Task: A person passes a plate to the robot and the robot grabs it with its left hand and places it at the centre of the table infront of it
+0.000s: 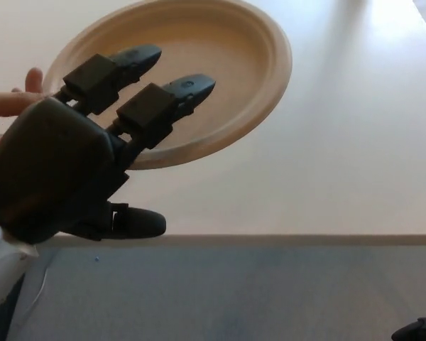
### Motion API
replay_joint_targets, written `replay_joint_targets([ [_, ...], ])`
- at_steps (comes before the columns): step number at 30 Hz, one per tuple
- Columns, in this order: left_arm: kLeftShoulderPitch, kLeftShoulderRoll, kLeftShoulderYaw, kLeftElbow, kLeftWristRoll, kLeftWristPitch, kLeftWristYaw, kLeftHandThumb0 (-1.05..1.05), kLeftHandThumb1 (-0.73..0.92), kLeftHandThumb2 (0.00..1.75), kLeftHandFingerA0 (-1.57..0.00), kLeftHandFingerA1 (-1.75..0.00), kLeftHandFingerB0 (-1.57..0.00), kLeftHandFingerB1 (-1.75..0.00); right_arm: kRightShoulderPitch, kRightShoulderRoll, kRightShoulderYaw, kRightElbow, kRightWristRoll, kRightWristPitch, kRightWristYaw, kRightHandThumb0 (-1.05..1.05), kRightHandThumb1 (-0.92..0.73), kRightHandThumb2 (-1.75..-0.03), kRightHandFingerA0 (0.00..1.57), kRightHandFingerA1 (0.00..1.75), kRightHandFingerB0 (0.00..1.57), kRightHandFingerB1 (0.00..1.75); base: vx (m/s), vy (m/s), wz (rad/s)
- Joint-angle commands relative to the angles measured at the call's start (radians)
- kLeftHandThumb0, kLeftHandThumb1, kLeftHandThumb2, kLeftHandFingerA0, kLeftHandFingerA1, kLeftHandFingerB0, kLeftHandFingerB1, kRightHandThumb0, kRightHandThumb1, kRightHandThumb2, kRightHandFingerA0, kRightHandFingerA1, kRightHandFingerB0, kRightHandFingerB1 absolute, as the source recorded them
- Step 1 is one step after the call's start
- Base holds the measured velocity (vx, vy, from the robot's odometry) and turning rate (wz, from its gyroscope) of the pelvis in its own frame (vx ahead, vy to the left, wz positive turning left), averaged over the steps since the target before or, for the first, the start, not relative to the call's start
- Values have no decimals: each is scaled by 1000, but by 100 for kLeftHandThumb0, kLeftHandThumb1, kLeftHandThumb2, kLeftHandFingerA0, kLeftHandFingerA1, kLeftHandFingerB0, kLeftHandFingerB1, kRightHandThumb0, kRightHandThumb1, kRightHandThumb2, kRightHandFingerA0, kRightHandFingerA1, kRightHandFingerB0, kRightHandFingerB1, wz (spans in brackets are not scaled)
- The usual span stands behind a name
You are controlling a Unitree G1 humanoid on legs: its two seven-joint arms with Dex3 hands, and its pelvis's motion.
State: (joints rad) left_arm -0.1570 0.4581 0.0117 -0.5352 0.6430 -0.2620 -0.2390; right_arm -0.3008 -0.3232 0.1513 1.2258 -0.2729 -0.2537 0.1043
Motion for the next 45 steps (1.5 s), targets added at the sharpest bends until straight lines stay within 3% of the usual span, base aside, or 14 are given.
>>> replay_joint_targets([
  [1,-29,9,-17,54,103,56,6,-87,54,57,-17,-32,-7,-26,1,-16,0,4,-2,10,10,-63,-74,-62,75,72,54,56,0,0,0],
  [3,-63,7,-36,115,158,72,30,-89,50,88,-14,-42,-4,-28,2,-17,1,3,-2,7,15,-65,-74,-62,74,72,53,56,0,0,0],
  [7,-94,-6,-57,197,217,90,93,-91,61,59,-22,-34,-4,-25,-1,-18,10,3,-10,13,14,-64,-74,-62,76,71,53,55,0,0,0],
  [8,-104,-19,-62,214,228,102,112,-39,18,85,0,-46,0,-49,-1,-18,11,4,-10,12,16,-64,-74,-62,76,70,53,55,0,0,0],
  [11,-124,-38,-72,253,256,116,157,-39,23,88,0,-46,0,-49,-1,-19,11,3,-6,14,19,-64,-74,-62,75,70,53,55,0,0,0],
  [12,-140,-45,-76,282,267,121,181,-62,53,80,-40,-53,-3,-30,0,-19,11,4,-6,11,20,-64,-74,-62,76,70,54,55,0,0,0],
  [14,-148,-48,-79,297,273,124,196,-62,53,80,-40,-53,-3,-30,0,-19,11,5,-5,10,20,-64,-74,-62,76,70,54,55,0,0,0],
  [16,-175,-43,-76,344,263,103,241,-13,67,66,-94,-146,-11,-31,-4,-19,15,3,-9,10,16,-65,-75,-63,76,70,53,55,0,0,0],
  [22,-244,-25,-93,477,295,91,345,-11,61,59,-92,-140,-75,-44,-3,-21,28,-2,-18,-1,7,-66,-76,-63,80,70,55,55,0,0,0],
  [24,-246,-29,-103,498,317,97,388,-23,47,78,-111,-141,-76,-121,-10,-20,27,0,-17,4,5,-65,-77,-63,80,68,55,54,0,0,0],
  [27,-232,-30,-120,491,357,121,423,-22,63,57,-79,-171,-66,-134,-10,-20,29,-2,-16,9,8,-66,-78,-64,80,68,53,53,0,0,0],
  [30,-227,-38,-132,478,378,144,442,-25,61,58,-87,-162,-86,-74,-9,-23,32,-4,-21,4,4,-66,-79,-63,79,66,56,54,0,0,0],
  [39,-214,-39,-149,441,358,131,458,-22,61,61,-86,-164,-81,-85,-7,-22,35,-9,-25,1,-1,-67,-80,-64,81,67,59,55,0,0,0],
  [45,-220,-39,-157,453,336,110,483,-18,66,59,-81,-169,-61,-133,-8,-23,36,-8,-29,-1,2,-67,-80,-64,82,67,58,54,0,0,0],
])
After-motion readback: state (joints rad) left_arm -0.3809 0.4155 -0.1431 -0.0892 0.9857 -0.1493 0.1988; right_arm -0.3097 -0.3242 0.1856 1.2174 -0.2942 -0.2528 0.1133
